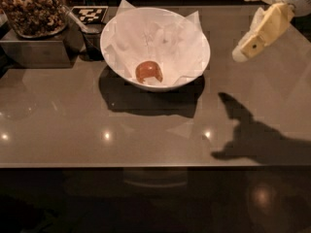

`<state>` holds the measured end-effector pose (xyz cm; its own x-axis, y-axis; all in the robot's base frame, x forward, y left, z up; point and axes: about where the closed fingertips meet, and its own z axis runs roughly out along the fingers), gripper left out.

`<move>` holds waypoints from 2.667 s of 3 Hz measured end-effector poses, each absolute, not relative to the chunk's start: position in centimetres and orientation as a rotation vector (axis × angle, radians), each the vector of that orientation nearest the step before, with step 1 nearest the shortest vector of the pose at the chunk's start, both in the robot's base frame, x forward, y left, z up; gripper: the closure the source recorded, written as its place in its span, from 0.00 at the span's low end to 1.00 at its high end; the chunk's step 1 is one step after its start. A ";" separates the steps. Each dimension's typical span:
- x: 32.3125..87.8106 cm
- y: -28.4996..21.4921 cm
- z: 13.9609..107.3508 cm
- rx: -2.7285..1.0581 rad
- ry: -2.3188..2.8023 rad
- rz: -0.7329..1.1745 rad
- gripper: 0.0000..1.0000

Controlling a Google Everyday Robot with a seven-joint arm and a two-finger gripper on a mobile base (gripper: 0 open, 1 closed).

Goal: Pick apple from white bowl

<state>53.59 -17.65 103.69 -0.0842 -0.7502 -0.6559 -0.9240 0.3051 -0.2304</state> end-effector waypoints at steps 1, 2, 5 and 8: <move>53.5 -17.8 104.2 -1.480 1.869 0.299 0.00; 53.4 -16.9 103.1 -1.437 1.839 0.343 0.00; 55.0 -14.0 101.7 -1.444 1.796 0.432 0.28; 59.2 -8.9 99.4 -1.496 1.674 0.545 0.49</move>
Offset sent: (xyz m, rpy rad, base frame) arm 0.0002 0.0173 -0.0177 0.1520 -0.0535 -0.0292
